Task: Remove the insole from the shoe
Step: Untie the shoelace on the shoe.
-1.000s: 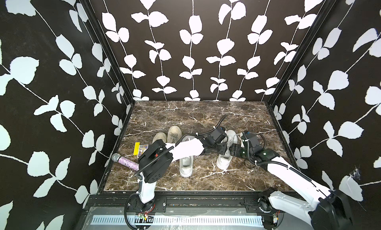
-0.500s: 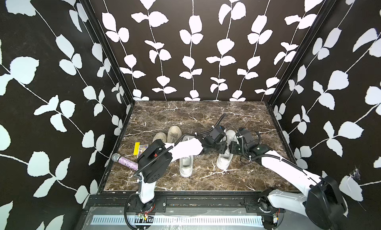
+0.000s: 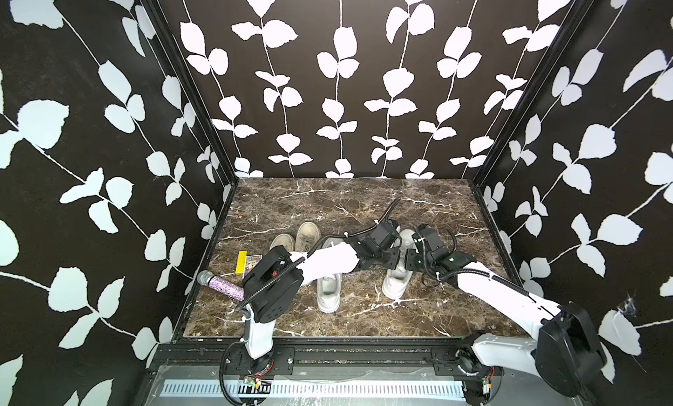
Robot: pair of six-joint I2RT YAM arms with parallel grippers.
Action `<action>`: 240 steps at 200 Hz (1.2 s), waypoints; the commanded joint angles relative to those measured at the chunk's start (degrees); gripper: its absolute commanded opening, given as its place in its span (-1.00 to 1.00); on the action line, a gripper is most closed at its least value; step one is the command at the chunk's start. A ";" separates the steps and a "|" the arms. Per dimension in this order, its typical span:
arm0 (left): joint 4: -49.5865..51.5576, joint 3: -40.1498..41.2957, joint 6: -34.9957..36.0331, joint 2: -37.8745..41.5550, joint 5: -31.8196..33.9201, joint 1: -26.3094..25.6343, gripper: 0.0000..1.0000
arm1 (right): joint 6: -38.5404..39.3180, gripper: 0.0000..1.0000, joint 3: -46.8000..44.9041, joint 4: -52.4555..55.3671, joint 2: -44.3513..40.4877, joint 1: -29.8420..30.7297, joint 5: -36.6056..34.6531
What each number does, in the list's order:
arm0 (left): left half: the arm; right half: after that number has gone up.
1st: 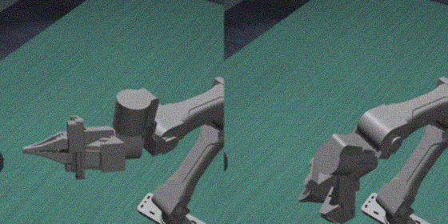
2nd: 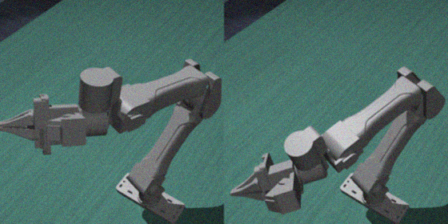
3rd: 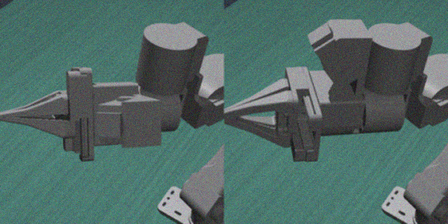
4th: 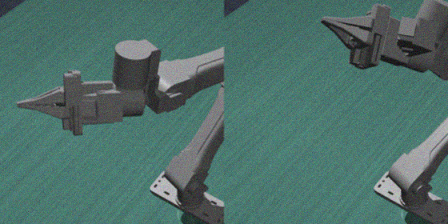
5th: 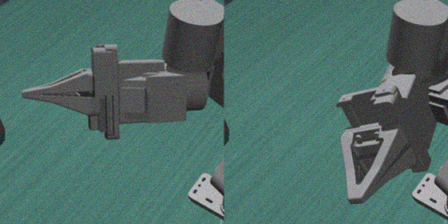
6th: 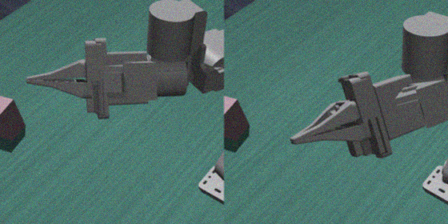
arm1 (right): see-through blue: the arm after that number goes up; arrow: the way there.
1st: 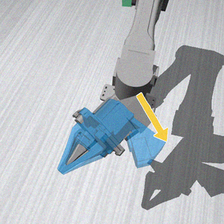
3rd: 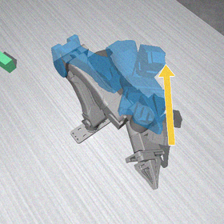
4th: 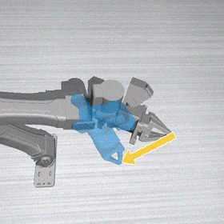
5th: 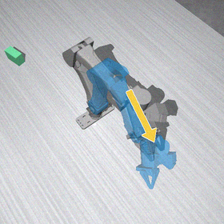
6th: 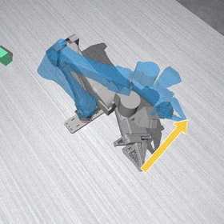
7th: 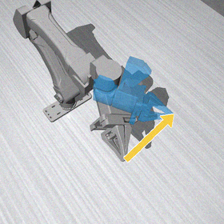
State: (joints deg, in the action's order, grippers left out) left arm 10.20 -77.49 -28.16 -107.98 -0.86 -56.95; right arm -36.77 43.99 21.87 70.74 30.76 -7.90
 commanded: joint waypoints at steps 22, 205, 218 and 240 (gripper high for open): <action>1.28 1.31 -1.04 2.93 5.97 2.61 -0.74 | -0.16 -0.93 -1.04 7.93 -4.04 -0.27 -10.63; -6.62 6.43 -1.28 5.59 0.98 2.29 -0.91 | 5.96 -0.38 -5.82 0.03 -4.97 -6.58 2.42; -6.33 5.59 -1.07 5.09 -0.17 1.80 -0.83 | 7.88 -0.17 -3.51 2.03 -5.23 -6.27 1.88; -6.76 5.70 -0.92 5.33 -0.79 1.48 -0.57 | 11.38 0.03 -0.26 4.63 -5.02 -5.06 -0.88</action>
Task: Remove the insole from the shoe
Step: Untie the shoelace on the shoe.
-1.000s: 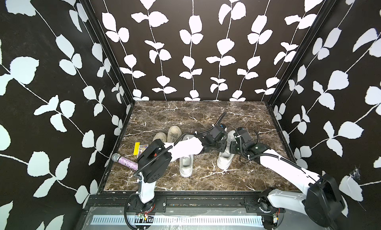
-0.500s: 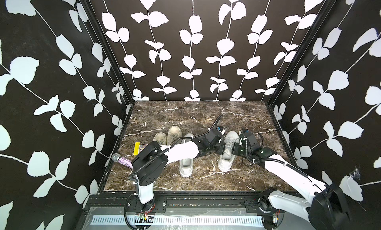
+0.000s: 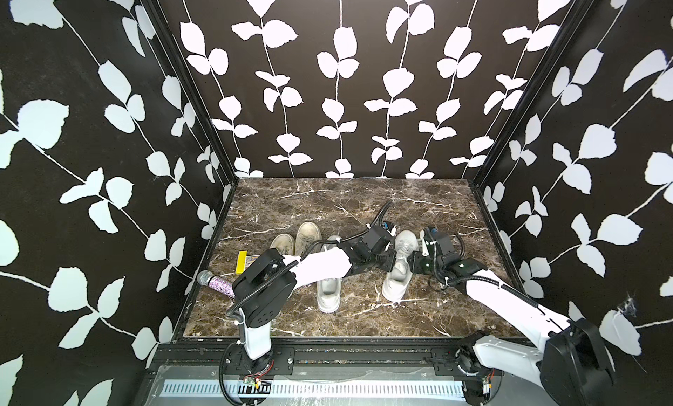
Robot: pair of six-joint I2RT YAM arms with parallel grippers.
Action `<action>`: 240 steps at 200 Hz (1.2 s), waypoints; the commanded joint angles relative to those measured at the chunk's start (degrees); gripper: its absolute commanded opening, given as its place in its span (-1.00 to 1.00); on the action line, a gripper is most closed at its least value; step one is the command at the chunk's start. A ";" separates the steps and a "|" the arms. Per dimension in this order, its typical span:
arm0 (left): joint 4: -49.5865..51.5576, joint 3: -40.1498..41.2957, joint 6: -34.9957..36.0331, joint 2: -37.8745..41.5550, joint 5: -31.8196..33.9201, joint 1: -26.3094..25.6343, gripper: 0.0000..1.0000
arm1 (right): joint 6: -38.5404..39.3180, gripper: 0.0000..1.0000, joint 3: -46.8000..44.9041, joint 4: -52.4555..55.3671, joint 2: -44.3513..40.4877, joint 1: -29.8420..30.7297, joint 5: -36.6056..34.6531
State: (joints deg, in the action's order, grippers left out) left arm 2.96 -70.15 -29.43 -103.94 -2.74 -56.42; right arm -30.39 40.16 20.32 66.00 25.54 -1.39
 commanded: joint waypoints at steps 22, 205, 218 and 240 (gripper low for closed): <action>0.59 -1.71 0.90 1.53 0.61 0.96 -0.42 | 8.36 0.14 6.28 8.06 1.15 1.05 -8.76; 1.41 -0.58 1.92 -1.70 -2.49 0.61 -0.11 | 14.08 -0.01 17.01 8.21 14.91 7.85 -18.56; 1.84 -0.69 1.92 -2.50 -2.51 0.61 -0.11 | 14.01 -0.06 16.33 7.22 14.15 7.95 -19.78; 2.41 -0.96 1.58 -3.44 -2.58 0.61 -0.11 | 12.88 -0.20 15.52 5.82 13.44 7.94 -22.10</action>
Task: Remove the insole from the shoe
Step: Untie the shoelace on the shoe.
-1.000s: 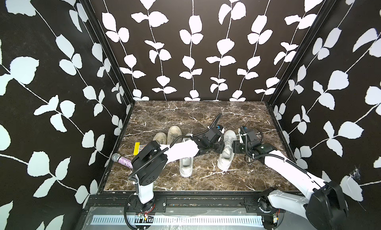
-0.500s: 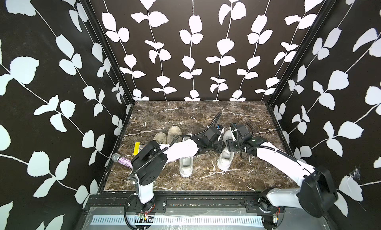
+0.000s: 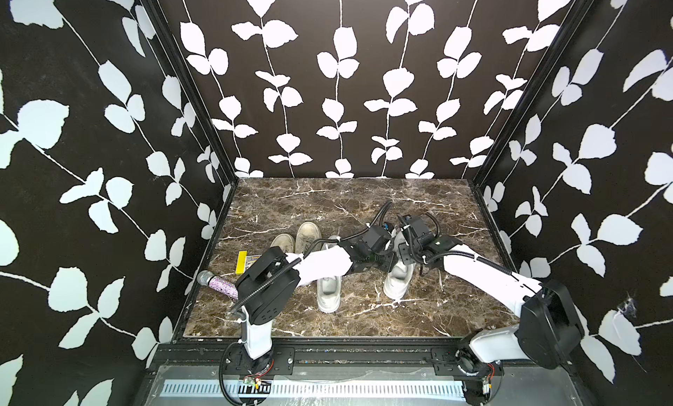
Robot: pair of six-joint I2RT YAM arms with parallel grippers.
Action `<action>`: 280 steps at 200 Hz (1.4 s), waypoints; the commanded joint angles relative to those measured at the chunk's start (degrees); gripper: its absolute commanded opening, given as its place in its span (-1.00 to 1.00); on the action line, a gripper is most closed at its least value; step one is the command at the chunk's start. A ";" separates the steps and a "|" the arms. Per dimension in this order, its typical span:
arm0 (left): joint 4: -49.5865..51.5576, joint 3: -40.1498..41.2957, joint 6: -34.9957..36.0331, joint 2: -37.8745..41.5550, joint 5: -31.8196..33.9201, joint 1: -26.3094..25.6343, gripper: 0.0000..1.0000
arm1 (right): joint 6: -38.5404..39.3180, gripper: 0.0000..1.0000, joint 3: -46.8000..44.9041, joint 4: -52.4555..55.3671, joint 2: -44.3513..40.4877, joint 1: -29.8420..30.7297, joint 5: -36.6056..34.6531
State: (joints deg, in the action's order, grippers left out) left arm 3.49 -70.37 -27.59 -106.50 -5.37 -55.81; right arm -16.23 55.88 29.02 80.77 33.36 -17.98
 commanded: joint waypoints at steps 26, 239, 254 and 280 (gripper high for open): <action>2.45 -1.06 0.46 -1.11 1.14 0.00 -0.17 | -2.18 -0.34 -1.35 -4.50 -1.93 0.12 -5.67; 2.46 3.81 2.00 2.86 4.12 0.00 -0.79 | -11.39 -0.70 -3.85 -5.45 -2.31 -0.32 -15.53; 1.88 3.93 2.28 2.96 4.07 0.00 -0.80 | -7.90 -0.67 -4.57 -8.79 -2.02 -0.11 -8.55; 1.01 3.31 3.03 3.00 2.89 0.00 -0.83 | -5.54 -0.54 -5.64 -10.75 -1.87 1.26 -1.78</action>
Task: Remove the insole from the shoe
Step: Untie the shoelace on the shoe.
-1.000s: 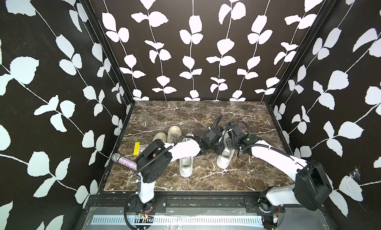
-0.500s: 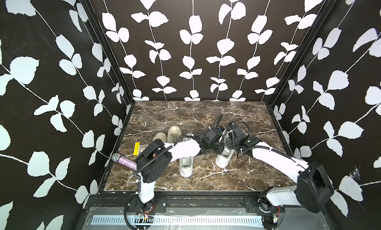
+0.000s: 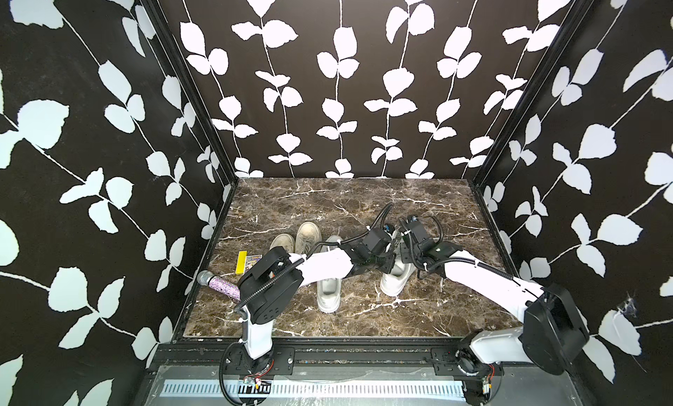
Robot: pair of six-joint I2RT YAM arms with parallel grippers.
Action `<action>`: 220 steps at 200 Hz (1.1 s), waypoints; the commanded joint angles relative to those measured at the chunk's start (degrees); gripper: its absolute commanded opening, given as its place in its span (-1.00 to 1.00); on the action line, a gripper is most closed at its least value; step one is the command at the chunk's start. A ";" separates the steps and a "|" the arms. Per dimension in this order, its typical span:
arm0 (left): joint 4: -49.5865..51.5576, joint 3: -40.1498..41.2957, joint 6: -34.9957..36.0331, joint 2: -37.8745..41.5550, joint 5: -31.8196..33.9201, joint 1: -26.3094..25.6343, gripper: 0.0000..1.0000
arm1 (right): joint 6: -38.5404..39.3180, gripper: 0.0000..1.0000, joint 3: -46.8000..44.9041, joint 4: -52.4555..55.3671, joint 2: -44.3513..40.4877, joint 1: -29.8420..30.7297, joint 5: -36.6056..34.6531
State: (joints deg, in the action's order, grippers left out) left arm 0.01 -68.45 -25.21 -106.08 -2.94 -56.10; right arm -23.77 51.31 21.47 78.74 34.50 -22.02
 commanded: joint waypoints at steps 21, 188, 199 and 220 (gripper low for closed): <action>2.98 1.60 0.60 3.22 -0.28 0.28 -0.85 | 1.96 -0.50 -2.09 -3.84 0.49 0.20 1.63; 0.62 3.65 -0.55 4.73 -2.69 0.20 -1.00 | -1.00 -0.37 0.06 -5.26 1.16 -1.20 0.68; -0.36 3.91 -1.17 4.85 -2.60 0.20 -1.00 | -0.55 -0.32 -0.50 -6.17 1.09 -0.04 3.83; -1.83 4.29 -1.85 5.13 -3.25 0.20 -1.00 | -1.09 -0.24 -2.53 -8.46 0.57 0.00 3.96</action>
State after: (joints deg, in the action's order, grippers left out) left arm -3.09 -64.69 -25.71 -104.05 -5.19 -56.10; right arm -26.06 50.68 18.04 80.44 33.91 -19.27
